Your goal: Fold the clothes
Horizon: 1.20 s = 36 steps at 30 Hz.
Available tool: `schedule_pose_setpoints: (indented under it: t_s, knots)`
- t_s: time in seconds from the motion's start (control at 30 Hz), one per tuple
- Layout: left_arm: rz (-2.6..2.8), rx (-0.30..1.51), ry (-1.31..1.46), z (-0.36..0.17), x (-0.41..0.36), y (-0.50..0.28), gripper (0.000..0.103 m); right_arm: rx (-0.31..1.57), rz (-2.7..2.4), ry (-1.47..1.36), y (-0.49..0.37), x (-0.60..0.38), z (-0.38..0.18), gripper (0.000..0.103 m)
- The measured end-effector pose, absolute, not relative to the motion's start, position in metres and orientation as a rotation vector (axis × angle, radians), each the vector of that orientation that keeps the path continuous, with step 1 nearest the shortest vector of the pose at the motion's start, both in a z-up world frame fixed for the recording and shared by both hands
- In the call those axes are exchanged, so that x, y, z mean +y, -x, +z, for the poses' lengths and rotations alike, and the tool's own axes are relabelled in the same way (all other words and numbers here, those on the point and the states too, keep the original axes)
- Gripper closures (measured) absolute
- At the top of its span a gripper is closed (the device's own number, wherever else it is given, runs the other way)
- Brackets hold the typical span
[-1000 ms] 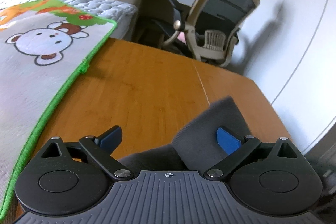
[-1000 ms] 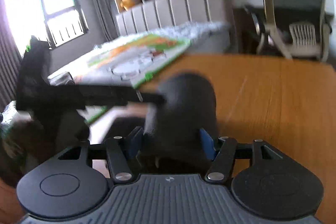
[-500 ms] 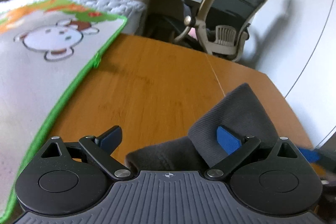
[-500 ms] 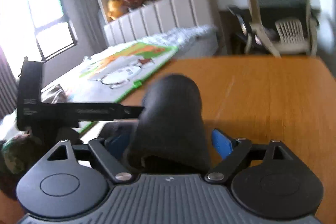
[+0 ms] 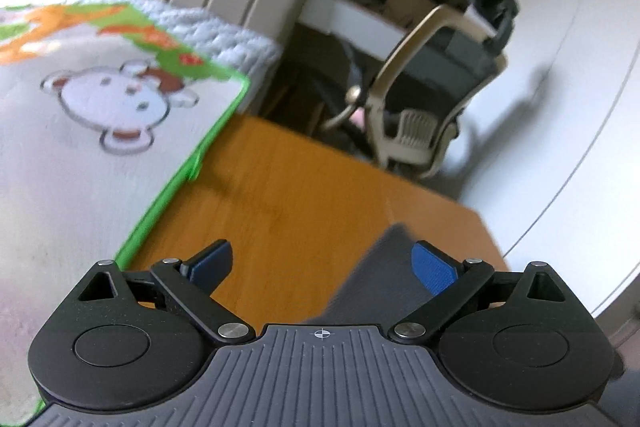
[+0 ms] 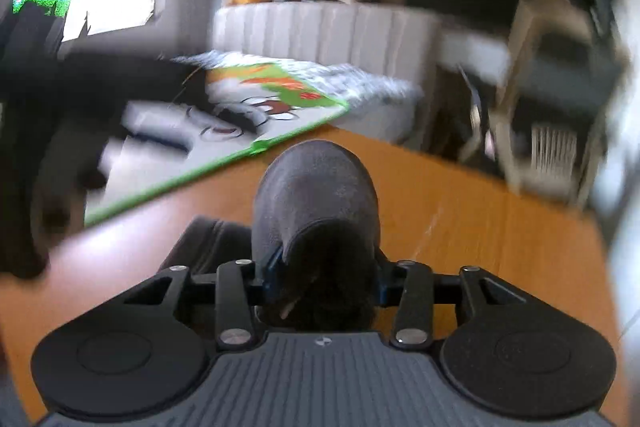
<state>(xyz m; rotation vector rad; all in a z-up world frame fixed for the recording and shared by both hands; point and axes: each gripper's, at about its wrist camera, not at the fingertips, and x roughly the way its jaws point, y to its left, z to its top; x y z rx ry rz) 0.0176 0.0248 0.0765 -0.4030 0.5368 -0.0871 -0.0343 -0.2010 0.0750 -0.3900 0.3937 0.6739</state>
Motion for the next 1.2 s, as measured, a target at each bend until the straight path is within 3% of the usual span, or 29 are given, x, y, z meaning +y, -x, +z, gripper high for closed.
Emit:
schedule_pose_setpoints:
  t_s: [0.17, 0.27, 0.43, 0.57, 0.77, 0.9, 1.2]
  knots:
    - [-0.061, 0.559, 0.278, 0.077, 0.011, -0.016, 0.004, 0.227, 0.744, 0.675, 0.077, -0.17, 0.056, 0.058]
    - [-0.015, 0.603, 0.222, 0.061, 0.014, -0.015, 0.003, 0.216, 0.788, 0.677, 0.082, -0.17, 0.058, 0.053]
    - [0.003, 0.621, 0.302, 0.041, 0.049, 0.001, 0.003, 0.312, 1.001, 0.332, 0.064, -0.205, 0.092, 0.015]
    - [0.012, 0.623, 0.355, 0.034, 0.07, 0.013, 0.001, 0.467, 1.03, 0.037, 0.025, -0.221, 0.096, 0.011]
    - [0.021, 0.62, 0.362, 0.027, 0.081, 0.025, 0.0, 0.762, 0.958, -0.205, -0.031, -0.208, 0.049, 0.011]
    - [0.032, 0.627, 0.389, 0.03, 0.085, 0.033, 0.0, 0.8, 0.944, -0.124, -0.021, -0.192, 0.032, 0.011]
    - [0.068, 0.66, 0.359, 0.029, 0.072, 0.052, 0.0, 0.662, 0.904, 0.029, 0.008, -0.178, 0.047, 0.01]
